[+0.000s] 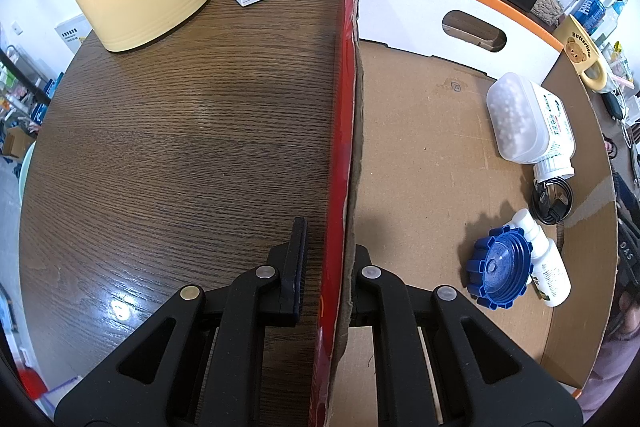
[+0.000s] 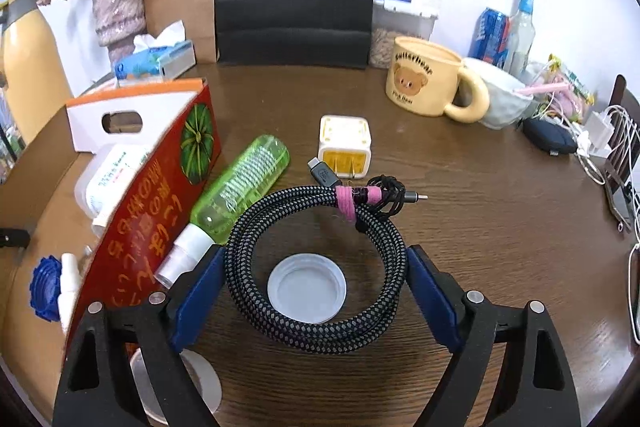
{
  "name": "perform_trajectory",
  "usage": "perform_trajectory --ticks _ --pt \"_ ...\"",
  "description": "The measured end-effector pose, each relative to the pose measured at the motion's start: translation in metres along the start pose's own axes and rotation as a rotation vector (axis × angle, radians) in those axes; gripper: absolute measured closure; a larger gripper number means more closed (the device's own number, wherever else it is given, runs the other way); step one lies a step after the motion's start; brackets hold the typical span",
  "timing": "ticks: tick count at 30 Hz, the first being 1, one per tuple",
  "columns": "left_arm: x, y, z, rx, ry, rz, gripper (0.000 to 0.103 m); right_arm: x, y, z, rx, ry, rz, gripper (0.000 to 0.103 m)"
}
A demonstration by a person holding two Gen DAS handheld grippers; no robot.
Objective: Organize rigid objects
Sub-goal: 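Grasp the black braided cable coil with the right tool and lift it, then carry the cable coil into the box and open the right tool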
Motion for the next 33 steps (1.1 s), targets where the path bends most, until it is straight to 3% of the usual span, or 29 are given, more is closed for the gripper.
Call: perform_trajectory --ticks 12,22,33 --pt "0.000 0.001 0.000 0.000 0.000 0.000 0.096 0.046 0.012 -0.019 0.011 -0.151 -0.008 0.011" --pt "0.000 0.000 0.000 0.000 0.000 0.000 0.096 0.077 0.067 -0.043 0.157 -0.256 -0.071 0.011" --pt "0.000 0.000 0.000 0.000 0.000 0.000 0.096 0.072 0.130 -0.055 0.326 -0.272 -0.104 0.011"
Point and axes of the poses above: each gripper's, at about its wrist camera, not at the fingertips, and x roughly against the way its jaws point, y to its left, z to its underside, the point moved 2 cm from there along -x, roughly the way its jaws point, and after that the axes turned 8 degrees about z, right-handed, at the moved point
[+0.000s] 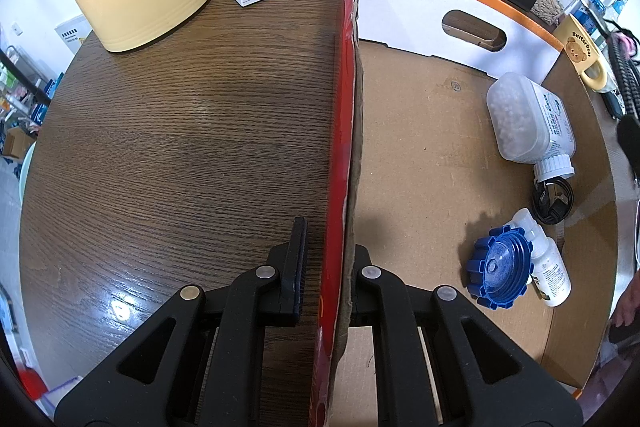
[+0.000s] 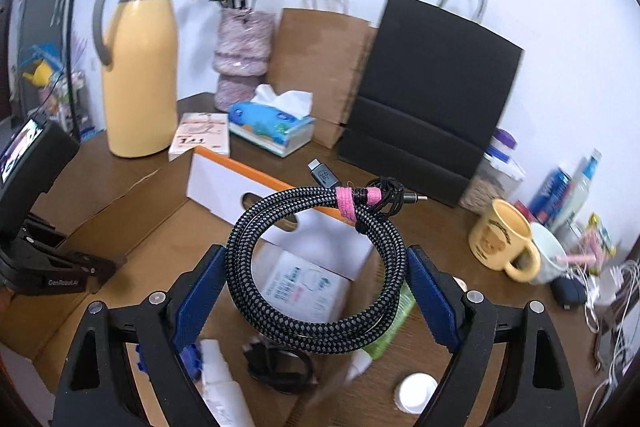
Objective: Organize rigid objects
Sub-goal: 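Carry the cable coil into the box and open the right tool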
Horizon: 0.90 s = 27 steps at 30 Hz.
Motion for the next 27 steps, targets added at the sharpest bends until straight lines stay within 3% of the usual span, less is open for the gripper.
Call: perform_trajectory --ticks 8,15,17,27 --pt "0.000 0.000 0.000 0.000 0.000 0.000 0.096 -0.008 0.023 -0.004 0.058 0.015 -0.015 0.011" --pt "0.000 0.001 0.000 0.000 0.000 0.000 0.096 -0.014 0.020 -0.003 0.047 0.053 -0.027 0.008" --pt "0.000 0.001 0.000 0.000 0.000 0.000 0.096 -0.016 0.019 -0.003 0.038 0.066 -0.029 0.002" --pt "0.000 0.001 0.000 0.000 0.000 0.000 0.096 -0.013 0.018 -0.002 0.026 0.054 -0.038 0.002"
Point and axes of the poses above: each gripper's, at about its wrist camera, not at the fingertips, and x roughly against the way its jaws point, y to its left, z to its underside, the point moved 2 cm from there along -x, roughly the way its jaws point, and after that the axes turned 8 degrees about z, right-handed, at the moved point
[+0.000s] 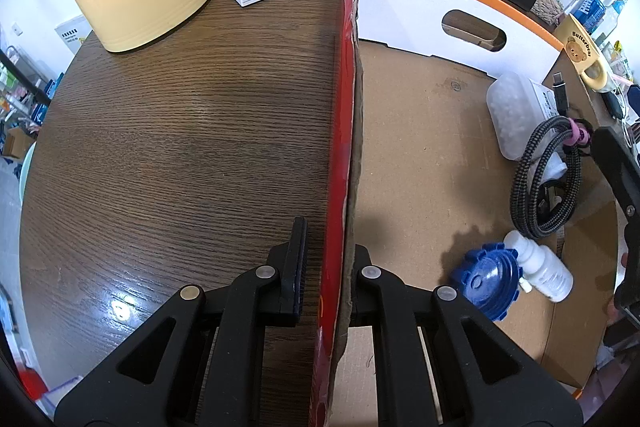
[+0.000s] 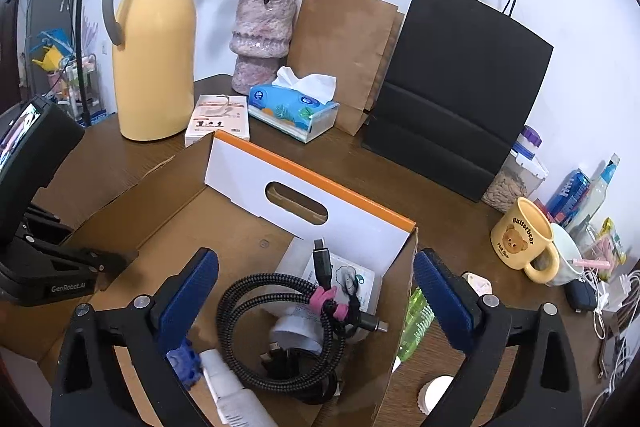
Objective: Organize rigid objects
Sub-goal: 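Carry the cable coil into the box and open the right tool, then return the right tool to the white round lid and grasp its rim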
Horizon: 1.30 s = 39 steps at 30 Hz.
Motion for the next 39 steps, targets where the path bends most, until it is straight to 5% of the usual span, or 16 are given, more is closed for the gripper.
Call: perform_trajectory --ticks 21,39 --pt "0.000 0.001 0.000 0.000 0.000 0.000 0.096 0.003 -0.007 0.000 -0.013 -0.009 0.013 0.002" --pt "0.000 0.000 0.000 0.000 0.000 0.000 0.096 0.028 -0.065 0.026 -0.149 -0.018 0.098 0.002"
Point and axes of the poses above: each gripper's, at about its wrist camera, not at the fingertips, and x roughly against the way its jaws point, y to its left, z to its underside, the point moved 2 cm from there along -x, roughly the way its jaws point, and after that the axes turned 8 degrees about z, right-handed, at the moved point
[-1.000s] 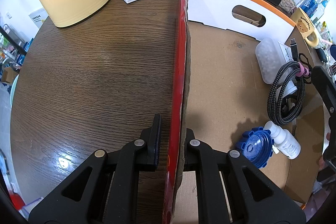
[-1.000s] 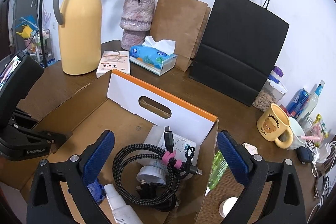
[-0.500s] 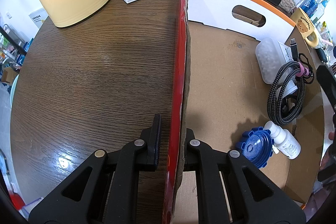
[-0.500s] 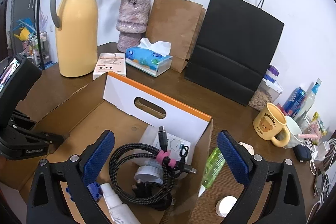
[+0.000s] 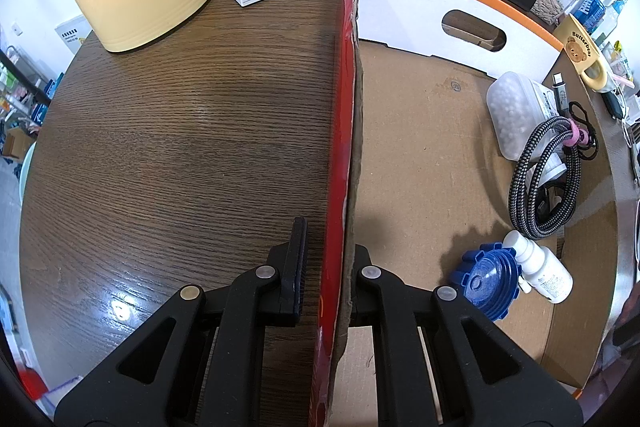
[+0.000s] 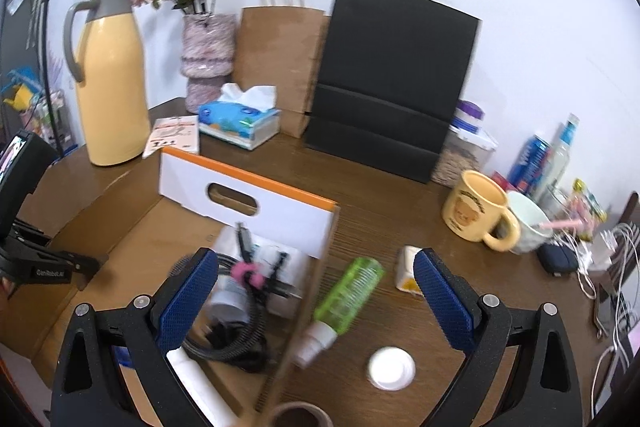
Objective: Organize rigid objects
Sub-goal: 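Return the right tool to the white round lid and grasp its rim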
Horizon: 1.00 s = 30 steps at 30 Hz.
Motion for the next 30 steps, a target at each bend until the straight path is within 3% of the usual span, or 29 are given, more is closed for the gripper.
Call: perform_trajectory --ticks 7,14,25,30 --pt "0.000 0.000 0.000 0.000 0.000 0.000 0.096 0.000 -0.038 0.029 -0.049 0.069 0.063 0.002" --pt "0.000 0.000 0.000 0.000 0.000 0.000 0.096 -0.021 -0.068 0.067 -0.093 0.193 0.101 0.002" --pt "0.000 -0.001 0.000 0.000 0.000 0.000 0.096 -0.068 -0.074 0.104 -0.137 0.357 0.060 0.002" --pt "0.000 -0.001 0.000 0.000 0.000 0.000 0.096 -0.072 -0.078 0.107 -0.172 0.366 0.026 0.002"
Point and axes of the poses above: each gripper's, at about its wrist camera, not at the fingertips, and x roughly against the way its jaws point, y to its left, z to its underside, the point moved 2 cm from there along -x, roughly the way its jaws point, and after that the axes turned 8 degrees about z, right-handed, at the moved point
